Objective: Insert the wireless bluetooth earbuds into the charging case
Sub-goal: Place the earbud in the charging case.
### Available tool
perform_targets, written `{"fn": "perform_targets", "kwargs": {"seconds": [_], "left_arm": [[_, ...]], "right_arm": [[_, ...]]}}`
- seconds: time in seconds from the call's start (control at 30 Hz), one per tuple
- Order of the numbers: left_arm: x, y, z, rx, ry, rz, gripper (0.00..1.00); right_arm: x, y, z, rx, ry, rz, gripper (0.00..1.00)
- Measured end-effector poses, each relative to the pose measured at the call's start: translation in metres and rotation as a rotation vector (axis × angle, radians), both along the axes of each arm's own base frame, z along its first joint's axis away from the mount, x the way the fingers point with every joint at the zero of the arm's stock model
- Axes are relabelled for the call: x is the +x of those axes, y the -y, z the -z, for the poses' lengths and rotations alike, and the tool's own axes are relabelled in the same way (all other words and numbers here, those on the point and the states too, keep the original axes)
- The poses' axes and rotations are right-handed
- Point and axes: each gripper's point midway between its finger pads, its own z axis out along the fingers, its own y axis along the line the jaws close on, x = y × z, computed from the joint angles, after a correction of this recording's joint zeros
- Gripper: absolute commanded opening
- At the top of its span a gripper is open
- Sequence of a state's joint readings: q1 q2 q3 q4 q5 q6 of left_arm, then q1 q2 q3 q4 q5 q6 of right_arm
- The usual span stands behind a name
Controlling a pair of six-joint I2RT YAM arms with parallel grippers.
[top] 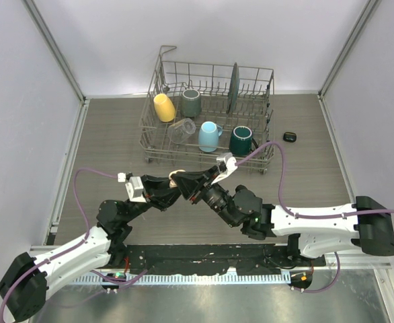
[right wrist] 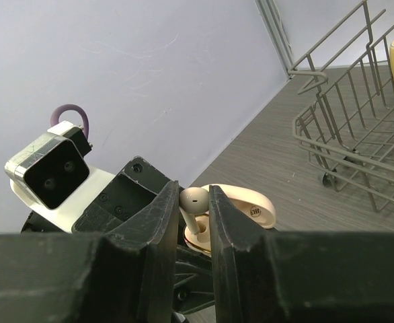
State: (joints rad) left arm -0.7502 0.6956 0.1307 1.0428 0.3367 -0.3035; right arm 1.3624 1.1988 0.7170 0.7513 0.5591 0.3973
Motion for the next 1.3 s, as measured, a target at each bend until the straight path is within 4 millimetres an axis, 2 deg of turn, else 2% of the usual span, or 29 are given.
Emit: {"fn": "perform_targets", "kwargs": {"seconds": [0.57, 1.3], "left_arm": [[0.0048, -0.0006, 0.0006, -0.006, -0.009, -0.020, 0.00], [-0.0006, -0.0016, -0.0046, -0.014, 0.013, 0.000, 0.00]], "right_arm": [[0.0008, -0.0027, 0.0012, 0.005, -0.009, 0.013, 0.01], [0.0033, -0.0028, 0.0003, 0.019, -0.014, 0.035, 0.01]]}}
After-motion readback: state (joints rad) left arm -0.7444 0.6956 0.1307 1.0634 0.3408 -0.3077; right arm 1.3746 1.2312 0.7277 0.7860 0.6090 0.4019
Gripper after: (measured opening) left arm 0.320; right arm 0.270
